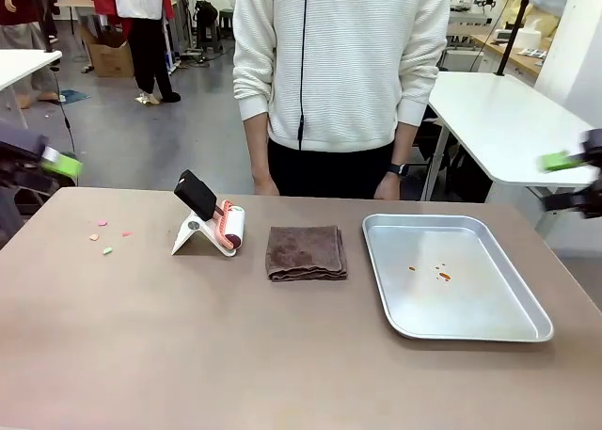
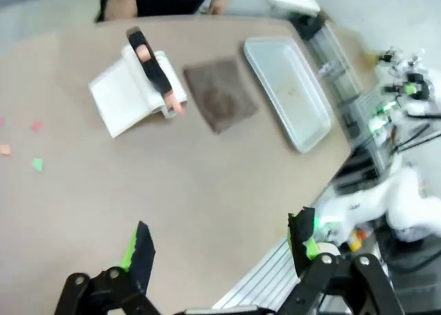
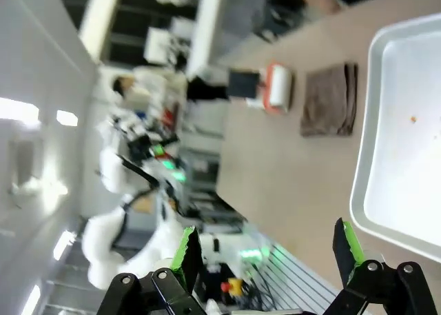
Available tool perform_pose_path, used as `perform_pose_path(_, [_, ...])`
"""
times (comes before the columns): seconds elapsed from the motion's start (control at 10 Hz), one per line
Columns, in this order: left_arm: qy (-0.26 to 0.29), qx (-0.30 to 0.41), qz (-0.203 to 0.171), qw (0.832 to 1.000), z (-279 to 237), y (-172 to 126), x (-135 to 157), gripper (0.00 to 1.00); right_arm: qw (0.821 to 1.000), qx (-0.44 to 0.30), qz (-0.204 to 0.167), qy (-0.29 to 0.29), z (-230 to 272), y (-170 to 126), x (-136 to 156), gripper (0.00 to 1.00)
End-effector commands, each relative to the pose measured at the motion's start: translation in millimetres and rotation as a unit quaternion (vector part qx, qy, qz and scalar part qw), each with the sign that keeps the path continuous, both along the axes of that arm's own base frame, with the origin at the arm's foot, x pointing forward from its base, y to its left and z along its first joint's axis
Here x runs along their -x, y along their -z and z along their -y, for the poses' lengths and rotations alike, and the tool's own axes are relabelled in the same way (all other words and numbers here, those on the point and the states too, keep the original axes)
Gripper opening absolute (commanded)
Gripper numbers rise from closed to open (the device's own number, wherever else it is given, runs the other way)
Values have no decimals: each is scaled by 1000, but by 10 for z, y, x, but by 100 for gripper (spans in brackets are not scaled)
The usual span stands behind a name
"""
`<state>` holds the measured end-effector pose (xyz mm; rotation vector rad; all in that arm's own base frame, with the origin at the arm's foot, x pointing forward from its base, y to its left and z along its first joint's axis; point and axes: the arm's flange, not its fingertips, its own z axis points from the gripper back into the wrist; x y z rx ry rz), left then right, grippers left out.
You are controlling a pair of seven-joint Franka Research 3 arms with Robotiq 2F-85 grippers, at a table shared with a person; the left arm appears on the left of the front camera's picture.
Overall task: Clean the surface of the table.
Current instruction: Hold the Lint Roller with your left hand and the towel with your right hand.
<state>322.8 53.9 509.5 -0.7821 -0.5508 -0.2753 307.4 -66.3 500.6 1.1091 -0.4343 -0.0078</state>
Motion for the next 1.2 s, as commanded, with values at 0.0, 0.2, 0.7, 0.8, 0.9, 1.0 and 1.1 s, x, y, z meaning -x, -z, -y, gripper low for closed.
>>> perform_pose_path(0.0, [-10, 91, 28, 995, -394, 242, 216, 100, 996, -74, 25, 50, 467, 559, 478, 100])
perform_pose_path(0.2, [-63, 173, 29, 982, -918, 530, 359, 100, 990, -118, 9, 80, 987, 755, 437, 100])
perform_pose_path(0.7, [-135, 245, 16, 960, -1142, 1204, 622, 100, 972, -180, 13, 147, 1517, 1288, 372, 100])
perform_pose_path(0.8, [-145, 245, 6, 959, -1051, 1252, 647, 100, 973, -168, 16, 156, 1496, 1335, 353, 100])
perform_pose_path(0.9, [-162, 242, -3, 957, -1004, 1281, 662, 100, 974, -140, 24, 175, 1476, 1355, 326, 100])
perform_pose_path(1.0, [-141, 247, 0, 959, -1565, 1149, 401, 100, 973, -176, -7, 149, 1495, 1372, 430, 100])
perform_pose_path(1.1, [-141, 247, 0, 959, -1565, 1149, 401, 100, 973, -176, -7, 149, 1495, 1372, 430, 100])
